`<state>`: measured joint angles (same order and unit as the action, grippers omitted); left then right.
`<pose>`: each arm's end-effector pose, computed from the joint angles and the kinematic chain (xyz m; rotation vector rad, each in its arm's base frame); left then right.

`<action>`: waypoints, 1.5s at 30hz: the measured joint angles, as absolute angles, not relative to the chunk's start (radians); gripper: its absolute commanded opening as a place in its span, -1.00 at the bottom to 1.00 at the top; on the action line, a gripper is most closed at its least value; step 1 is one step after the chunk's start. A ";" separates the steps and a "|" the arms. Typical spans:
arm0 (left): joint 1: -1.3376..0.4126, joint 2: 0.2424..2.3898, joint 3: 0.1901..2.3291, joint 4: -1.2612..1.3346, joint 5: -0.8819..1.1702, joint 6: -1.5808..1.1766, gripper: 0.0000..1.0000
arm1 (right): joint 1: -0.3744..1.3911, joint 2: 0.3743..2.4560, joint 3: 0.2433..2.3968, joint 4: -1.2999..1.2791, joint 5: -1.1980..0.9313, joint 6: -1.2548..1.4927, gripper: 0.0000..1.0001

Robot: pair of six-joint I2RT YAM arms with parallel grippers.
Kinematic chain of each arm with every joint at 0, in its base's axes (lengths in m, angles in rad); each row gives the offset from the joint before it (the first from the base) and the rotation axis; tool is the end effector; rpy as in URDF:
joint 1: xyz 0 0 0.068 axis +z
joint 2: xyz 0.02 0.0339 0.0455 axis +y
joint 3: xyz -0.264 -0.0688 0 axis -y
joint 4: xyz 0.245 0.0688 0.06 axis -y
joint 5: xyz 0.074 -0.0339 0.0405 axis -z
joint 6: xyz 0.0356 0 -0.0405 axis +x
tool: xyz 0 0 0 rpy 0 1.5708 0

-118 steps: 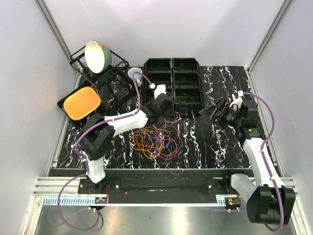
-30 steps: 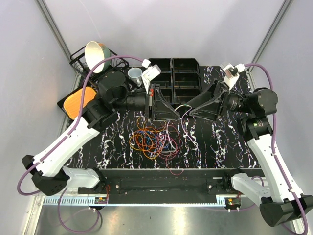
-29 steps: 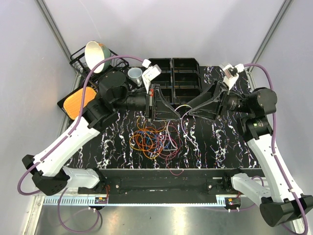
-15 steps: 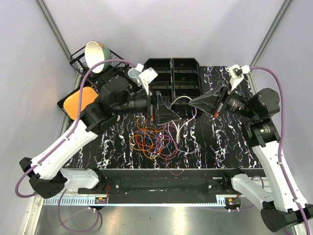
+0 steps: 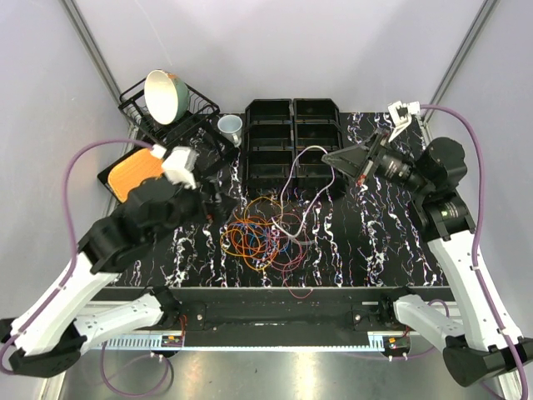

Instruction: Untangle the cables

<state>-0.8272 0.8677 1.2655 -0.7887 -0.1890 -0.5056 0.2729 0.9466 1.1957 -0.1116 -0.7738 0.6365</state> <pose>0.1083 -0.1078 0.4236 0.1964 2.0094 -0.6837 0.1733 0.0743 0.4599 -0.4074 1.5588 1.2699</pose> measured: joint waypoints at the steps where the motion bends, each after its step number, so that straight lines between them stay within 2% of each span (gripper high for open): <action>1: -0.827 0.835 1.246 -0.812 -0.228 -0.509 0.97 | 0.273 0.955 1.205 -0.120 -0.762 0.632 -1.00; 9: -0.826 0.672 1.071 -0.915 -0.393 -0.537 0.97 | 0.273 1.028 1.291 -0.162 -0.679 0.599 -1.00; 20: -0.826 0.570 0.887 -0.932 -0.472 -0.577 0.98 | 0.273 1.241 1.604 -0.213 -0.472 0.513 -1.00; 30: -0.826 0.459 0.846 -0.922 -0.513 -0.587 0.97 | 0.273 1.645 2.091 -0.251 -0.330 0.387 -1.00; 36: -0.826 0.475 0.844 -0.904 -0.518 -0.579 0.97 | 0.271 1.926 2.431 -0.316 -0.292 0.286 -1.00; 41: -0.826 0.479 0.844 -0.902 -0.518 -0.576 0.97 | 0.258 2.093 2.602 -0.352 -0.270 0.212 -1.00; 45: -0.826 0.453 0.842 -0.896 -0.519 -0.576 0.98 | 0.222 2.173 2.651 -0.366 -0.262 0.178 -1.00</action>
<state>-0.8265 0.4530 0.8417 -0.8963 -0.5186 -0.5762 0.2222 2.1727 2.6514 -0.3656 -0.2619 0.1783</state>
